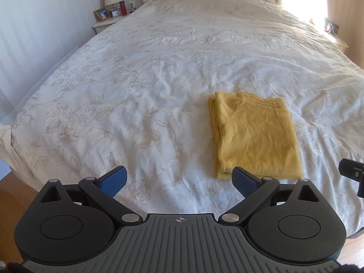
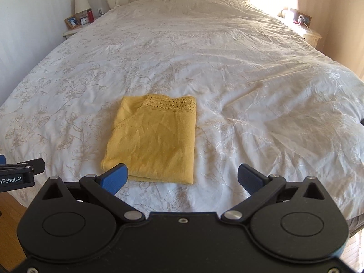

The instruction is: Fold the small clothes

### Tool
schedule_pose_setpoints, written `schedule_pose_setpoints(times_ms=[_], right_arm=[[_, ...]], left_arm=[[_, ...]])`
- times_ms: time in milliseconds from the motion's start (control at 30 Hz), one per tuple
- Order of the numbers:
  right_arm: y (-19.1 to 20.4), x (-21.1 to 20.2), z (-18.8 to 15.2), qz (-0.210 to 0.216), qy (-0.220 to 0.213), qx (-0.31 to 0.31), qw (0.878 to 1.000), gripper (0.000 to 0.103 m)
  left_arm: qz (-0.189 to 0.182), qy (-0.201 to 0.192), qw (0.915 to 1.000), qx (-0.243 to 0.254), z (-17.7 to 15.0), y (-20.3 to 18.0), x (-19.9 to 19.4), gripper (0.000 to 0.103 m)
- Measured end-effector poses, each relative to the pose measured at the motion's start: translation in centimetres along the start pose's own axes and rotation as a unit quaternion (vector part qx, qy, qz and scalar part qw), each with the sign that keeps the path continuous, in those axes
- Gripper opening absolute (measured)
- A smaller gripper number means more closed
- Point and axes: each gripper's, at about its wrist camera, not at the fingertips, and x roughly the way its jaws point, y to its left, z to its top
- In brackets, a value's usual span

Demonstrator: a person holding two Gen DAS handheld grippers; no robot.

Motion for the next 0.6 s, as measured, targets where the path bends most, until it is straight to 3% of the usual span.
schedule_pose_setpoints(times_ms=[200, 600], right_arm=[[0.5, -1.2, -0.8, 0.025, 0.006, 0.006, 1.0, 0.102], [1.3, -1.7, -1.3, 0.035, 0.007, -0.003, 0.999, 0.102]], left_arm=[[-0.025, 0.019, 0.9995, -0.011, -0.7, 0.1, -0.3, 0.1], [-0.029, 0.038, 0.9986, -0.022, -0.9, -0.1, -0.2, 0.1]])
